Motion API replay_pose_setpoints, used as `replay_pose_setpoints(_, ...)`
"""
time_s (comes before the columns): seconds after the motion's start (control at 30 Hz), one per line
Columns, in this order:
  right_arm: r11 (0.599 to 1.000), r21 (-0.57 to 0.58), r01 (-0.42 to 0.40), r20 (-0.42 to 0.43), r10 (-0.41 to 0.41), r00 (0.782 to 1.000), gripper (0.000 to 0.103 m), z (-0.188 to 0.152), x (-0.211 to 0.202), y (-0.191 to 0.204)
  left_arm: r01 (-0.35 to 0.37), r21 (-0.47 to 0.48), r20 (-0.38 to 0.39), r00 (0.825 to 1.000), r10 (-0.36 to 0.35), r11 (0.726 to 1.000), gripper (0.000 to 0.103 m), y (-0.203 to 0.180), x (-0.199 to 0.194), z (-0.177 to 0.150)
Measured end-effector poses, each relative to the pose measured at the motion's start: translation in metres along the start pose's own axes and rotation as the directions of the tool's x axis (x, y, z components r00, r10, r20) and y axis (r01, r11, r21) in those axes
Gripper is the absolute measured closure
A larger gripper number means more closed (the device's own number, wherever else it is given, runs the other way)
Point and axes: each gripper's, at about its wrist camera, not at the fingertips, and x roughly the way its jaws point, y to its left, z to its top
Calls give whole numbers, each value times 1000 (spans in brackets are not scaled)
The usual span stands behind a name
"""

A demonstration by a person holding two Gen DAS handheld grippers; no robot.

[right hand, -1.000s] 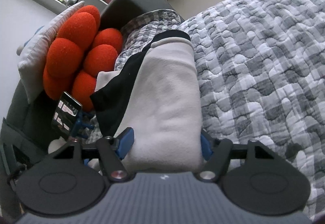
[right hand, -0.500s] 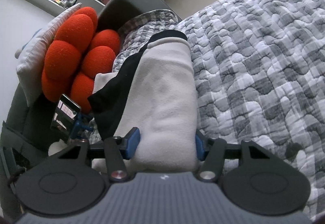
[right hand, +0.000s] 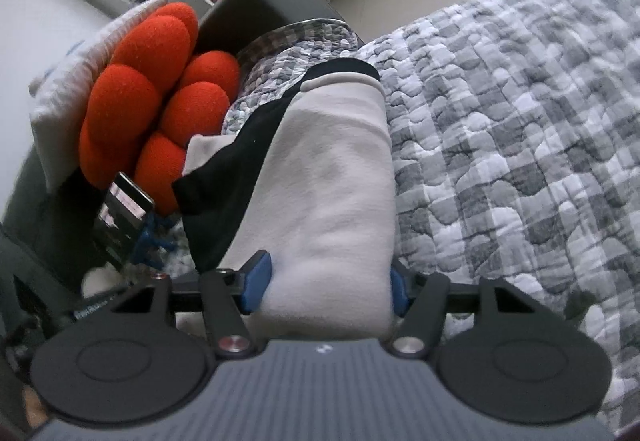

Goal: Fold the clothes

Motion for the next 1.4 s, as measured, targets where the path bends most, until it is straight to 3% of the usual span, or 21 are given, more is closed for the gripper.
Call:
replay_pose_setpoints(0.17, 999, -31, 44, 9, -44, 999, 60, 1, -3, 8, 4, 12, 4, 1000, -4, 1000, 51, -2, -1, -1)
replay_pose_setpoints(0.27, 995, -65, 77, 26, -76, 997, 64, 1, -5, 17, 12, 13, 7, 1000, -12, 1000, 51, -2, -1, -1)
replay_pose_setpoints(0.5, 984, -146, 102, 99, -88, 991, 67, 4, -31, 31, 109, -7, 54, 993, -108, 994, 52, -4, -14, 0)
replay_pose_setpoints(0.73, 955, -164, 246, 177, -217, 960, 67, 16, -64, 11, 162, -14, 56, 985, -161, 987, 52, -11, -16, -3)
replay_pose_setpoints(0.83, 941, -153, 302, 163, -277, 947, 67, 21, -67, -9, 175, -19, 46, 984, -174, 984, 52, -13, -14, -5)
replay_pose_setpoints(0.9, 937, -155, 314, 106, -300, 948, 65, 21, -58, -22, 180, -23, 35, 983, -179, 983, 52, -15, -11, -6)
replay_pose_setpoints(1.0, 912, -199, 359, 86, -349, 933, 56, 18, -50, -23, 177, -22, 20, 984, -177, 984, 51, -19, -8, -8)
replay_pose_setpoints(1.07, 885, -242, 397, 127, -377, 918, 47, 15, -55, -15, 179, -18, 13, 984, -179, 984, 51, -21, -7, -10)
replay_pose_setpoints(1.23, 780, -386, 493, 292, -404, 867, 43, 1, -65, 10, 196, -27, 6, 981, -195, 980, 51, -27, -4, -12)
replay_pose_setpoints(1.3, 764, -444, 468, 313, -357, 880, 43, -6, -64, 20, 201, -32, 0, 980, -201, 979, 51, -29, -2, -14)
replay_pose_setpoints(1.4, 713, -603, 359, 267, -243, 932, 43, -21, -59, 37, 203, -24, -11, 979, -203, 979, 51, -35, 2, -16)
